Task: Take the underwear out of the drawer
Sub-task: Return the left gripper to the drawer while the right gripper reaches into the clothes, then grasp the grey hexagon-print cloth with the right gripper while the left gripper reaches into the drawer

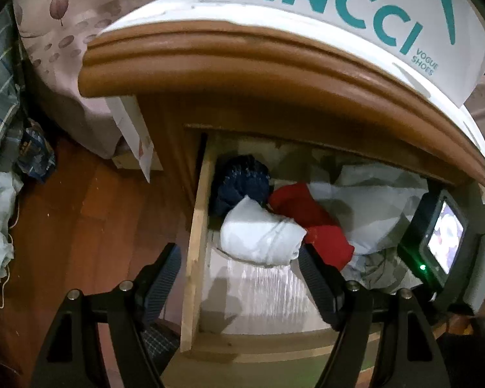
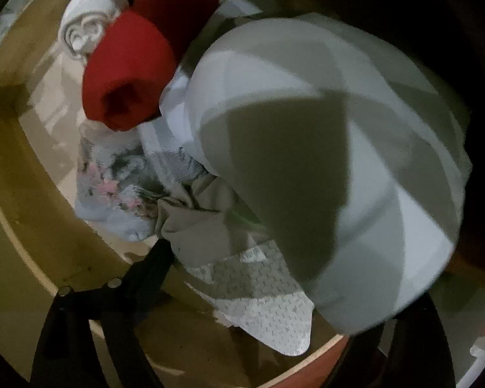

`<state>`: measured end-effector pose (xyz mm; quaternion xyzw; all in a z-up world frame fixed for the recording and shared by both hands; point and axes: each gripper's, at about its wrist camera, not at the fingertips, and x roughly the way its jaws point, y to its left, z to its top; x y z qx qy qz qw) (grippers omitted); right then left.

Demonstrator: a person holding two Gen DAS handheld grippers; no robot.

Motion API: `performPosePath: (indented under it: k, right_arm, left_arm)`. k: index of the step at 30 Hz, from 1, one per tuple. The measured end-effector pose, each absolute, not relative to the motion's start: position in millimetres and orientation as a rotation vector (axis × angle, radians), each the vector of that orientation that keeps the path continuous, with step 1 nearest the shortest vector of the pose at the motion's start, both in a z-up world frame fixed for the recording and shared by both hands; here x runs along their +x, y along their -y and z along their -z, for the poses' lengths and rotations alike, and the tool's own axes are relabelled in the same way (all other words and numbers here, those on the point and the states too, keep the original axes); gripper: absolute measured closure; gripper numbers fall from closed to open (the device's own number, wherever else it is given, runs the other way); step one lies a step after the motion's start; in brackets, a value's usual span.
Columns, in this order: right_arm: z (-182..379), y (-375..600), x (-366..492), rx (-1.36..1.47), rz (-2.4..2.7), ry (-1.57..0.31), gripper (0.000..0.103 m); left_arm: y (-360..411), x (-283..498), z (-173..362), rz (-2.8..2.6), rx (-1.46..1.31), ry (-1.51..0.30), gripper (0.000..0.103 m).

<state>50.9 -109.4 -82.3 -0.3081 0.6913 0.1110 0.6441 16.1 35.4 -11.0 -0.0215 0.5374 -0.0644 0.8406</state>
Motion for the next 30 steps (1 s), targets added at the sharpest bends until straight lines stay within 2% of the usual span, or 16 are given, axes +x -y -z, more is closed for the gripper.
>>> performPosePath:
  k: [7,12,14,17,22,30]
  right_arm:
    - [94.8,92.7,58.5,-0.753,-0.266,-1.558,0.011]
    - [101.6,81.1,58.9,-0.839,-0.242,-1.52,0.019]
    - [94.6,82.8,59.9,-0.829,-0.226,-1.504,0.04]
    - [79.1,90.2,63.1,-0.765,-0.21,-1.495,0.058]
    - [59.3,98.1,63.6,-0.641,-0.209,-1.495,0.067]
    - [14.6,127.7,46.0,-0.361,-0.204,-1.397,0.068]
  left_arm:
    - [-41.9,16.9,15.8,0.126,-0.081,-1.163,0.026]
    - [-43.9,17.7,18.9,0.125,-0.098,-1.185,0.026]
    - [-44.0,17.6,18.6,0.124,-0.094,-1.184,0.026]
    - [-45.1,18.4,21.7,0.123,-0.104,-1.202,0.026]
    - [-48.2,19.5,25.3,0.119,-0.128,-1.224,0.026]
    - [-47.1,19.4,31.5,0.127,-0.146,-1.247,0.026]
